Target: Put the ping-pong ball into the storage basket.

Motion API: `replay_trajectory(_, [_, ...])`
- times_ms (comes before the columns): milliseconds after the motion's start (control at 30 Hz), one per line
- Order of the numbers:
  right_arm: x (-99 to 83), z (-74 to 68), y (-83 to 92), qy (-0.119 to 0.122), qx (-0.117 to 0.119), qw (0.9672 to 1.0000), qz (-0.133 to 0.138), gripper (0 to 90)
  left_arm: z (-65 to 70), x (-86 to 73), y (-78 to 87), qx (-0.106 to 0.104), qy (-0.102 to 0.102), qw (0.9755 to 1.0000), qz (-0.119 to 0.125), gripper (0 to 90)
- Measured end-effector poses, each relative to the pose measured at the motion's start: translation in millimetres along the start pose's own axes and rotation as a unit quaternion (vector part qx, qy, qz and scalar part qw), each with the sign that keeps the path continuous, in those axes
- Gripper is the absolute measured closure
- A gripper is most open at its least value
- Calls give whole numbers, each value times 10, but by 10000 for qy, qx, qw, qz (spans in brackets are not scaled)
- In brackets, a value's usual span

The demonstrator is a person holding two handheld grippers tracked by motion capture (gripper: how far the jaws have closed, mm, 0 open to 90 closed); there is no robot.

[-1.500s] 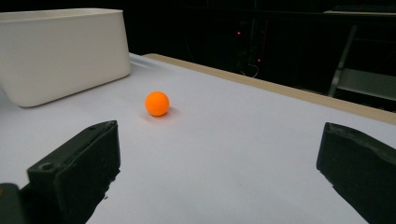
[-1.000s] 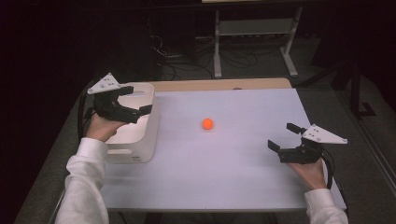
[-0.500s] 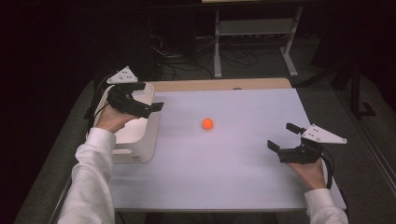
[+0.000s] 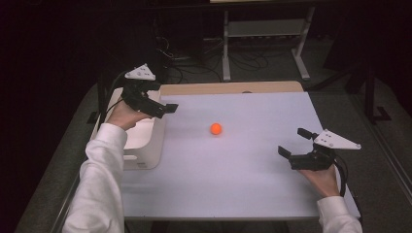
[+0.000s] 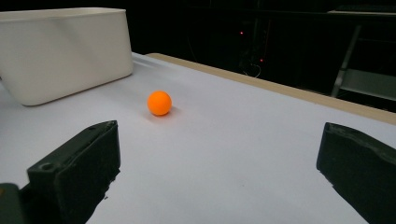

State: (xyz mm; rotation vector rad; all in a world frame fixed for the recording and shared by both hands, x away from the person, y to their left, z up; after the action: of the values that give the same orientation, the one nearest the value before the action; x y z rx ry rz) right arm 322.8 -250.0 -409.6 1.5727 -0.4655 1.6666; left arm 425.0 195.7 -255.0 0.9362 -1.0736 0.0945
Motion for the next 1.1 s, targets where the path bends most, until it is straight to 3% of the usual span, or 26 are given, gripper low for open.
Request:
replay_trajectory(433, [0,4,5,-17,-1,10000,20,0,-78,48,-194,-104,76,9986,-504,0])
replay_trajectory(767, [-2,-2,6,-18,9,10000,3,0,-84,76,-376,-203,108,9959,-878,0])
replay_trajectory(800, [-4,5,7,-7,-5,10000,19,0,-97,75,-414,-175,99,9948,-998,0])
replay_trajectory(933, [-9,12,12,-10,-8,10000,9,0,-115,91,-462,-204,129,9941,-1053,0])
replay_trajectory(1100, [-13,19,19,-30,-15,10000,26,0,-93,134,-546,-253,12,9926,-1190,0])
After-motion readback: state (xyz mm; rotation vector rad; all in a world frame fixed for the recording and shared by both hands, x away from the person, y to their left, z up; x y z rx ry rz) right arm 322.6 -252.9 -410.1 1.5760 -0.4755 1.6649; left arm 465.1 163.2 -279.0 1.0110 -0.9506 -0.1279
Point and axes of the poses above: each handheld gripper's, and its own axes: y roughly backward along the jaws, x roughly out of its top, z roughly to its right, the point moved 3 cm from there along -y, roughly forward along the jaws, and after that the axes turned 15 degrees about y, right-handed, at the moved point
